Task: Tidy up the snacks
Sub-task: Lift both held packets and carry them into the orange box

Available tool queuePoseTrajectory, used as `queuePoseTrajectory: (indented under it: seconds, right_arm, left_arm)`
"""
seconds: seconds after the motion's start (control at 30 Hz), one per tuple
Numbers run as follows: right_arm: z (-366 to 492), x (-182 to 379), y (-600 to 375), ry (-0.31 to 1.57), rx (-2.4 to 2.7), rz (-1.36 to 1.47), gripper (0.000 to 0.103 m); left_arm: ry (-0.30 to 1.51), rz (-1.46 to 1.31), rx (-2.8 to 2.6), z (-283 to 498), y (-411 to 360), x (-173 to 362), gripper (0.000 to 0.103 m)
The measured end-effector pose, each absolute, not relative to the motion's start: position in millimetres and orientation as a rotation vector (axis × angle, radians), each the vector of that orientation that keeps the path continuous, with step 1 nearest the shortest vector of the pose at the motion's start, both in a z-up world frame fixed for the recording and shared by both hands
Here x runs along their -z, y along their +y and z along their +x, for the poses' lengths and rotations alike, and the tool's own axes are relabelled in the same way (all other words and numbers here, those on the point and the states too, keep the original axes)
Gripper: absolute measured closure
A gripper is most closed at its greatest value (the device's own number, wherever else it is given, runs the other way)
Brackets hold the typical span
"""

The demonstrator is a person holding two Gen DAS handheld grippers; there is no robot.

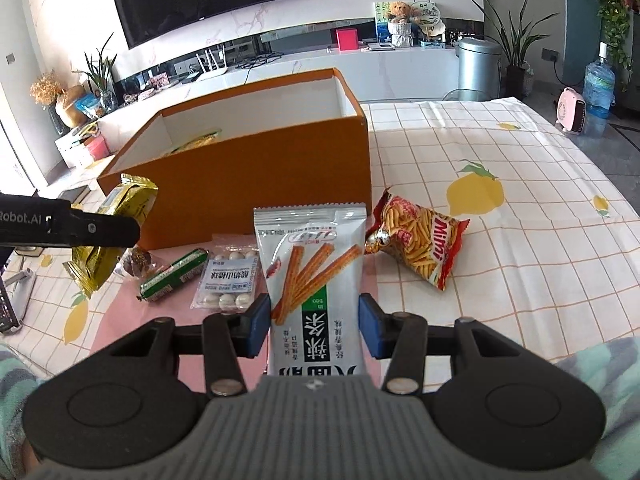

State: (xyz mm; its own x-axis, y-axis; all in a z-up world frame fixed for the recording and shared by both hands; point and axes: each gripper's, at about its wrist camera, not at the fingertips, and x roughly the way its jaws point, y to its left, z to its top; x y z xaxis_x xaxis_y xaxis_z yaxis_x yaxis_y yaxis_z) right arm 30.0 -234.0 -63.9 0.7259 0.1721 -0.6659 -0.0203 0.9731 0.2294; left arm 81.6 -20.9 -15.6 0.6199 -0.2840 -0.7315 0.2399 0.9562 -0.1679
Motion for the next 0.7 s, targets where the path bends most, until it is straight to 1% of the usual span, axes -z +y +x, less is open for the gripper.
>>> queuePoseTrajectory:
  seconds: [0.07, 0.33, 0.7]
  right_arm:
    - [28.2, 53.6, -237.9, 0.724, -0.123, 0.251, 0.058]
    - [31.4, 7.2, -230.3, 0.637, -0.19, 0.22, 0.058]
    - [67.2, -43.1, -222.8, 0.566, -0.248, 0.156, 0.058]
  left_arm:
    - [0.833, -0.048, 0.295, 77.6, -22.7, 9.9, 0.042]
    - [0.777, -0.034, 0.273, 76.2, -22.6, -8.7, 0.042]
    - [0.715, -0.042, 0.251, 109.1, -15.0, -34.7, 0.042]
